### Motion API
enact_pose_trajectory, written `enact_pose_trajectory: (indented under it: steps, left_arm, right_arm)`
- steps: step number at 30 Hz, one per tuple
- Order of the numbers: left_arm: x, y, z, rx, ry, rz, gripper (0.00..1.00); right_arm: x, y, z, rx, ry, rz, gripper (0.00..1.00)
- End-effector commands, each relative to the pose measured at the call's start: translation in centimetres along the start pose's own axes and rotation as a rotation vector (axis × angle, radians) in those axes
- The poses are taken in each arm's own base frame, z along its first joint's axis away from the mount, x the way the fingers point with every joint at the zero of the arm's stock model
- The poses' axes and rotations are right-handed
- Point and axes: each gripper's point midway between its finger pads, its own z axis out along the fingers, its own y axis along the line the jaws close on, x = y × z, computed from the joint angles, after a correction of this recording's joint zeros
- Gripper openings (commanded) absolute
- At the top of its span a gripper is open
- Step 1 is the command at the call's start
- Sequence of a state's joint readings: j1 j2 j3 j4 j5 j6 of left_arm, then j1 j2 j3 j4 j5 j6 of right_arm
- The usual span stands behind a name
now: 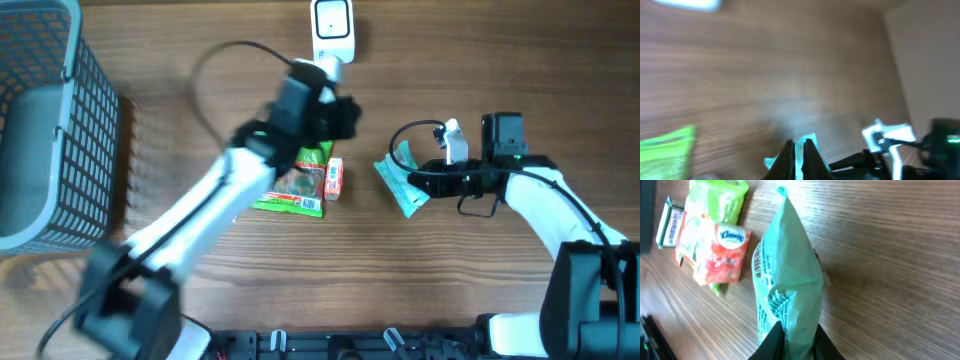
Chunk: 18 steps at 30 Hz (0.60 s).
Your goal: Scan the item barcode
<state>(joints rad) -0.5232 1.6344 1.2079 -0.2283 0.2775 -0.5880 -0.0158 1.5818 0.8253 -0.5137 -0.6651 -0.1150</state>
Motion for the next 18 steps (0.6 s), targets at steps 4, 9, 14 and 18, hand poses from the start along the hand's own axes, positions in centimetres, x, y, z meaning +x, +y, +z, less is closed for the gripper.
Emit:
enact_pose_trajectory:
  steps: [4,9,14,18]
  left_arm:
    - [-5.0,7.3,-10.1,-0.181,-0.112,-0.067,0.04]
    - [-5.2,14.9,-14.4,-0.353,-0.092,-0.114,0.09]
    - [-6.0,18.6,-16.9,-0.421,-0.129,-0.163,0.41]
    - [-6.4,19.7,-17.8,-0.441,-0.148,-0.188,1.00]
  right_arm:
    - [-4.6,2.7,-3.3,-0.016,-0.056,-0.186,0.04]
    - [-7.9,4.4,-6.3,0.008,-0.091,-0.226,0.04]
    - [-9.7,5.7,-8.3,0.064,-0.097,-0.292,0.04]
    - [-10.9,6.7,-9.1,0.105,-0.106,-0.331,0.04]
